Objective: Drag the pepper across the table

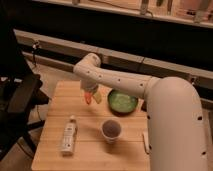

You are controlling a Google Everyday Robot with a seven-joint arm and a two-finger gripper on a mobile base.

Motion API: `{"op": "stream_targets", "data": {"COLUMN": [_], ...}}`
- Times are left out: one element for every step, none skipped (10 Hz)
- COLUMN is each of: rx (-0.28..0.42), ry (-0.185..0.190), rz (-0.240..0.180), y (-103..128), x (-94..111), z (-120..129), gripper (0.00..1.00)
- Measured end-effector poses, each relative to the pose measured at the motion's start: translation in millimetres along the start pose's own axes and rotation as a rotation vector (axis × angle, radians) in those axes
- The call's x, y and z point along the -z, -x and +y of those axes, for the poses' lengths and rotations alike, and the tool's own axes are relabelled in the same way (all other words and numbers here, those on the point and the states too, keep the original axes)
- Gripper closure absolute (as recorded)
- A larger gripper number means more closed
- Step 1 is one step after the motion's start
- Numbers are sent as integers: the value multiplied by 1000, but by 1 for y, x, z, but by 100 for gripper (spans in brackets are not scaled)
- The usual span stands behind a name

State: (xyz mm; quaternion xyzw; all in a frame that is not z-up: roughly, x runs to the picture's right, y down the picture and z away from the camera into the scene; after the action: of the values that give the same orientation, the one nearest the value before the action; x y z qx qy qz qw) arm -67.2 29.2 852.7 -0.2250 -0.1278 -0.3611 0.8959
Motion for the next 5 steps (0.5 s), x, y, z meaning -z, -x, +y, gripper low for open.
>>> {"op": "stream_targets", "data": {"rx": [-3, -3, 2, 10, 17], "ry": [-24, -48, -67, -83, -84], "rz": [-4, -13, -23, -39, -60], "y": [-8, -11, -16, -17, -20], "x": [0, 0, 1, 2, 4], "z": [-4, -12, -20, -27, -32], "gripper": [20, 20, 20, 20, 20]}}
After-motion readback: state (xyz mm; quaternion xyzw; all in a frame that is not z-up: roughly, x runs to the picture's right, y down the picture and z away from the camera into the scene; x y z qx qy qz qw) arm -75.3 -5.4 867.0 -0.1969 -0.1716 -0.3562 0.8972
